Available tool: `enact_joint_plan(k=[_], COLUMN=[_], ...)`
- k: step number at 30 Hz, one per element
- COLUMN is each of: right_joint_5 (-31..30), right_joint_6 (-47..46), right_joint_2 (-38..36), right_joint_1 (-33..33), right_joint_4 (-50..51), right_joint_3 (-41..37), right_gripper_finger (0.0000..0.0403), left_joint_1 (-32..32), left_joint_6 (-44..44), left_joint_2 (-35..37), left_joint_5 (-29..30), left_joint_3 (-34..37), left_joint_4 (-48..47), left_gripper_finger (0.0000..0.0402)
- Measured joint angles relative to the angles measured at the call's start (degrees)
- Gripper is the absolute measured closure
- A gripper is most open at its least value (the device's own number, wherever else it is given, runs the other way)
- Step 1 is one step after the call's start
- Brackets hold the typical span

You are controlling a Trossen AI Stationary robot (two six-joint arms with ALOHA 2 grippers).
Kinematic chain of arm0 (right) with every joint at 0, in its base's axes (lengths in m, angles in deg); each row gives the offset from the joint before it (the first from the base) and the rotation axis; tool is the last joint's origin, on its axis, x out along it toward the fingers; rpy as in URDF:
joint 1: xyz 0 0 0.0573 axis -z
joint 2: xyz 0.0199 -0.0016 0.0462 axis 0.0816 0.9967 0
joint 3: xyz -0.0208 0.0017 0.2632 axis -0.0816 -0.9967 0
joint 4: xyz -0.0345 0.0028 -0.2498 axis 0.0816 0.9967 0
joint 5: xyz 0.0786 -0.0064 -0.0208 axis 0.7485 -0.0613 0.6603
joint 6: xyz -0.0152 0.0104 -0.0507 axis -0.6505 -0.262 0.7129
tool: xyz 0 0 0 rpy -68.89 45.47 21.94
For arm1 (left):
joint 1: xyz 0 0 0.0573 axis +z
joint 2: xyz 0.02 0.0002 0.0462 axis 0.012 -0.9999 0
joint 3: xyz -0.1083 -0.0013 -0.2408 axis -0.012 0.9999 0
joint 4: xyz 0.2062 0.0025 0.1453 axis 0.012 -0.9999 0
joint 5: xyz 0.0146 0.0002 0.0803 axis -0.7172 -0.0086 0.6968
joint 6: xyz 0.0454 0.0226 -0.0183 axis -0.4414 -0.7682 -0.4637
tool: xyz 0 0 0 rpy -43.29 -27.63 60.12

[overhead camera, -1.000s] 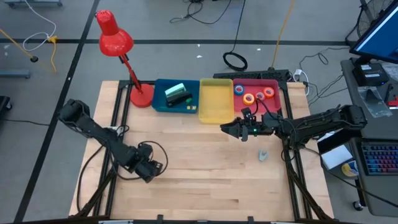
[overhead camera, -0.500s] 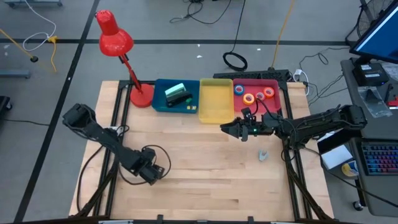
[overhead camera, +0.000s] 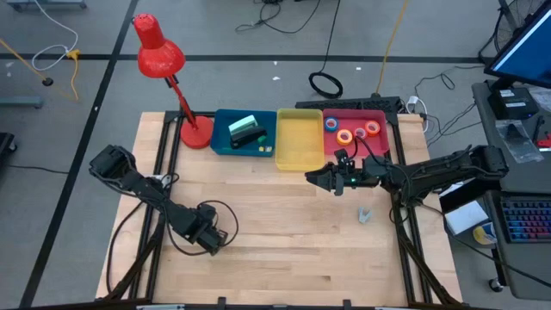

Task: Pick and place Stapler, Stapler remover, tape
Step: Put the left light blue staple remover into the yellow bin

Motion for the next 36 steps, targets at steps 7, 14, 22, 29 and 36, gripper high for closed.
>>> enact_joint_plan(k=[7, 14, 22, 29, 36], right_joint_5=[0.01, 0.01, 0.01, 0.14, -0.10], right_joint_6=[0.00, 0.07, 0.15, 0.82, 8.04], right_joint_2=[0.00, 0.02, 0.02, -0.40, -5.36], right_joint_1=[-0.01, -0.02, 0.00, 0.00, 0.32], right_joint_4=[-0.35, -0.39, -0.41, -0.85, -0.47], right_joint_3=[0.00, 0.00, 0.00, 0.02, -0.03], right_gripper_finger=[0.0202, 0.0202, 0.0202, 0.0202, 0.0202], left_joint_1=[1.19, 8.05, 24.48, 38.32, 49.07], left_joint_6=[-4.40, -18.59, -57.86, -80.08, -90.09], left_joint_2=[2.10, 12.72, 15.55, 4.23, -11.91], left_joint_5=[0.18, 13.24, 17.78, 12.88, 12.42], left_joint_3=[0.01, -1.17, -11.00, -28.77, -48.33], left_joint_4=[1.13, 13.50, 29.73, 25.54, 15.63], left_gripper_finger=[0.0372, 0.0368, 0.0369, 0.0369, 0.0364])
